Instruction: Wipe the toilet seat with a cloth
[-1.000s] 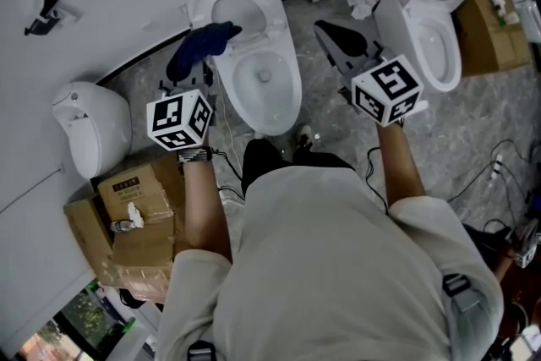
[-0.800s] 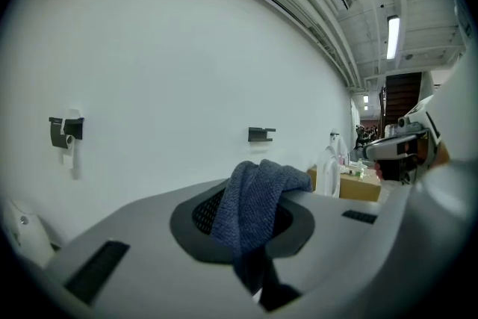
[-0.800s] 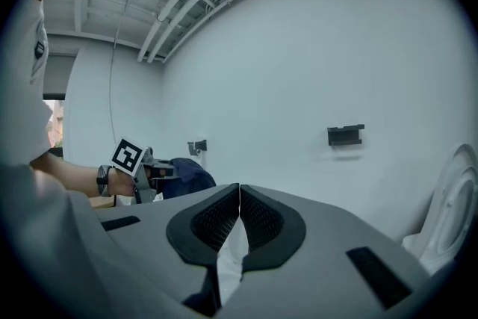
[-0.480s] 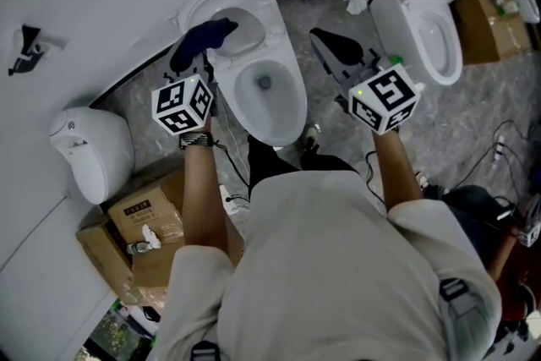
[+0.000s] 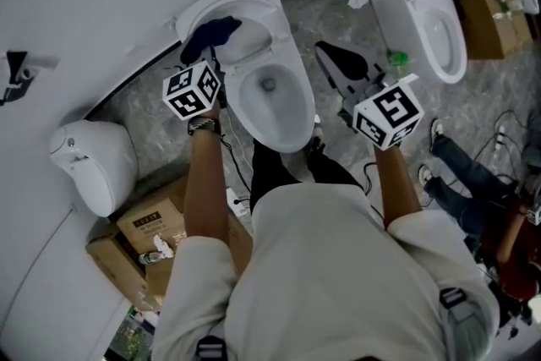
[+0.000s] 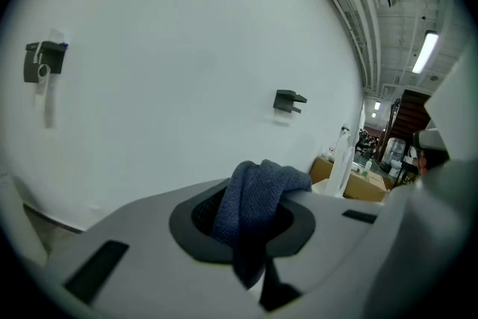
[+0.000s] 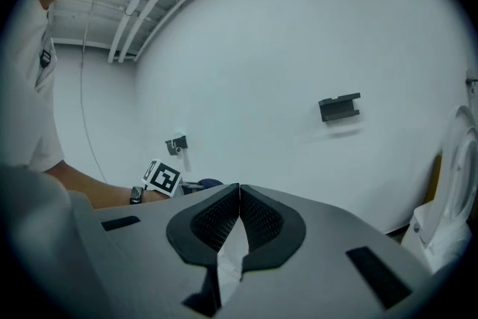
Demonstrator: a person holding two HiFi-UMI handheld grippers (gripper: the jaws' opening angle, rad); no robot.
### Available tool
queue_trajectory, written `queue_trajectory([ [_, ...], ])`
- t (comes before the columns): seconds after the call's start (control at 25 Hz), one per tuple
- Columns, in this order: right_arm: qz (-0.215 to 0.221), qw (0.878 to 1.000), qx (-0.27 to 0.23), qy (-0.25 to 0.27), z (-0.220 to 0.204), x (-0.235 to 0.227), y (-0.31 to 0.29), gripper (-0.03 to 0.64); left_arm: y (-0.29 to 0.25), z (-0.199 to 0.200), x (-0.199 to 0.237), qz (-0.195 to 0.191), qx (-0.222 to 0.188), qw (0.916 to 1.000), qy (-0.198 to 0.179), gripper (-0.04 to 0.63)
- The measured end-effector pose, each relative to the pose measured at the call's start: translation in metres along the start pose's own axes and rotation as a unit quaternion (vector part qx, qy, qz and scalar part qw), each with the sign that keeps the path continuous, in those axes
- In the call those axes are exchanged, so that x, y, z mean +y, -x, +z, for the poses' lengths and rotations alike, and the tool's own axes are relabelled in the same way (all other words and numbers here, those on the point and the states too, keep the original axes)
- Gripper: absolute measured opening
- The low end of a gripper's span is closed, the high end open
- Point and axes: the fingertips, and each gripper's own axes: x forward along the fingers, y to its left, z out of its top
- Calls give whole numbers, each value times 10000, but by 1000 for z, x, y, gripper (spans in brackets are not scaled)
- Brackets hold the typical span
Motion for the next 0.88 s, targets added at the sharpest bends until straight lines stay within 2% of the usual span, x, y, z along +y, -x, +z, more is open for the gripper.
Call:
queue_trajectory([
  [0.36, -139, 9996, 152, -189, -22, -11, -9, 28, -52, -29, 26, 298, 353, 9974, 548, 40],
  [0.72, -320, 9990, 213, -240, -32, -22, 1, 28, -89, -45, 19, 439, 374, 9966, 596, 40],
  [0.88, -404, 9985, 209, -316, -38, -22, 6, 28, -95, -53, 20, 622, 422, 9953, 607, 40],
])
